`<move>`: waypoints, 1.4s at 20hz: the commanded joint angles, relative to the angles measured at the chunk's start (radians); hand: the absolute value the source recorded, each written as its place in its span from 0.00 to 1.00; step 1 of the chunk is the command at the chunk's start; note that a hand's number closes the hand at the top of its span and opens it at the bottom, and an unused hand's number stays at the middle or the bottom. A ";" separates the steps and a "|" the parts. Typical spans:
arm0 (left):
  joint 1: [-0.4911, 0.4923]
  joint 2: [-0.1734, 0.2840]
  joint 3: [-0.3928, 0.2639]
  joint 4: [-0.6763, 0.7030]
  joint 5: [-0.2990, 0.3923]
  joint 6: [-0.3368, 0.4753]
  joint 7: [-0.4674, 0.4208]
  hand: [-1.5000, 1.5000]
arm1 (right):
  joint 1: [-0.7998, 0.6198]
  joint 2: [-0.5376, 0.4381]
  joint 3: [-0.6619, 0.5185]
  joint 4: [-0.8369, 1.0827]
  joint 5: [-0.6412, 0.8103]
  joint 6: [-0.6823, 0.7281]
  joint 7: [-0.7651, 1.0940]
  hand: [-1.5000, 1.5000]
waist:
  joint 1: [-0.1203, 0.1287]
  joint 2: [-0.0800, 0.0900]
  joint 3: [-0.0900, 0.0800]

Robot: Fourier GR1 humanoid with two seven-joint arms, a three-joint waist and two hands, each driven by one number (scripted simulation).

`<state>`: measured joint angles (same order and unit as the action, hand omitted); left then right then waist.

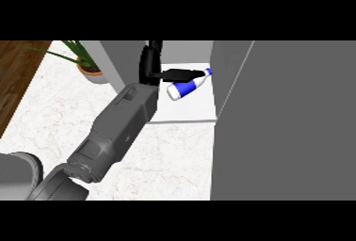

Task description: Pick up the bottled water, place it into the cabinet and close the cabinet

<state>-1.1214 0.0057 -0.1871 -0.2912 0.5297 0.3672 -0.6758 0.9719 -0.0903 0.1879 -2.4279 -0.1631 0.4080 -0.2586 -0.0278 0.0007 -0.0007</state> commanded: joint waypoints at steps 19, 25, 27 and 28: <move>0.631 0.036 -0.346 -0.879 0.062 -0.099 0.114 0.00 | 0.037 -0.014 0.017 -0.106 0.045 -0.038 0.037 0.00 | 0.038 -0.012 0.001; 0.807 0.111 -0.414 -1.082 0.052 -0.113 0.158 1.00 | 0.050 -0.128 0.028 -0.178 0.057 0.054 0.066 0.00 | 0.043 -0.011 0.000; 0.861 0.162 -0.400 -1.121 0.078 -0.138 0.186 1.00 | 0.068 -0.177 -0.016 -0.150 0.085 0.110 -0.006 1.00 | 0.034 -0.014 0.001; 0.900 0.173 -0.412 -1.126 0.068 -0.161 0.148 1.00 | 0.026 -0.188 0.009 -0.110 0.142 0.114 0.019 1.00 | 0.041 -0.010 0.000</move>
<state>-0.3269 0.1164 -0.5792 -1.3160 0.5953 0.2343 -0.5337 0.9908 -0.2039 0.2139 -2.4703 -0.0822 0.4661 -0.2674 0.0098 -0.0102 -0.0007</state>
